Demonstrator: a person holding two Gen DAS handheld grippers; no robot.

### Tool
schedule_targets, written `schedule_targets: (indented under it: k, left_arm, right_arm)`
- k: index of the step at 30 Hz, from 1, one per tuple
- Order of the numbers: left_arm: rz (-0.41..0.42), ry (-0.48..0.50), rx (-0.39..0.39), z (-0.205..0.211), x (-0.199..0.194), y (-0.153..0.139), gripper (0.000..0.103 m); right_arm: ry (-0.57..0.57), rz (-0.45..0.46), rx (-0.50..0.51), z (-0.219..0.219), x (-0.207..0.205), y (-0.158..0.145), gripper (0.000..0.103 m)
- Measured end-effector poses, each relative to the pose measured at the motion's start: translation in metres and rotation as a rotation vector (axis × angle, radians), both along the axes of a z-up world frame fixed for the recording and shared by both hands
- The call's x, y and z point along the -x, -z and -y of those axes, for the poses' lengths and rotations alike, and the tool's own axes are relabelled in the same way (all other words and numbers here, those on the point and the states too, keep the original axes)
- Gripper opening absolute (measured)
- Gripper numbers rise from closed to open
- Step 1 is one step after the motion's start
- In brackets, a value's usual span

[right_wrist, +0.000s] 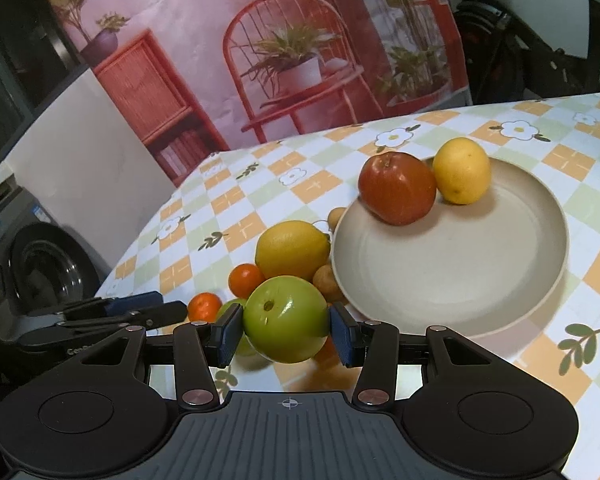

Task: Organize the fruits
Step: 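Move the right tool to the green apple and close the right gripper, then lift the green apple with the right gripper while the left gripper grasps a mandarin orange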

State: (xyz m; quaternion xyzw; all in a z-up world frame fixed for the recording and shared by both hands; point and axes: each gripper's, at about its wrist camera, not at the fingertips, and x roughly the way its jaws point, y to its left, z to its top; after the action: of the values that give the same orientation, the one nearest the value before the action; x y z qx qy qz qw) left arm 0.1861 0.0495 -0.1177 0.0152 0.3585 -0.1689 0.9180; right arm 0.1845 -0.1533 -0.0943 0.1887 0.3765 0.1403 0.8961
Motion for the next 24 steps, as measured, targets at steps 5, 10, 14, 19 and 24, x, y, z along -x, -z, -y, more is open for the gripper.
schedule_targets:
  k: [5,10,14,19,24]
  left_arm:
    - [-0.032,-0.008,0.01,0.004,-0.013,0.007,0.052]
    - [-0.064,-0.004,0.003,0.009,-0.021,0.015,0.051]
    - [-0.085,0.008,-0.014,0.012,-0.023,0.021,0.051]
    - [-0.093,0.027,-0.015,0.014,-0.024,0.024,0.037]
    - [-0.089,0.022,-0.032,0.017,-0.024,0.024,0.037]
  right_arm:
    - [0.013,0.001,-0.01,0.005,0.001,0.003,0.043]
    - [0.02,0.002,-0.02,0.009,0.001,0.005,0.043]
    - [0.024,0.0,-0.034,0.012,0.0,0.007,0.043]
    - [0.029,-0.004,-0.051,0.016,0.001,0.01,0.043]
    - [0.041,-0.002,-0.065,0.022,0.003,0.012,0.043]
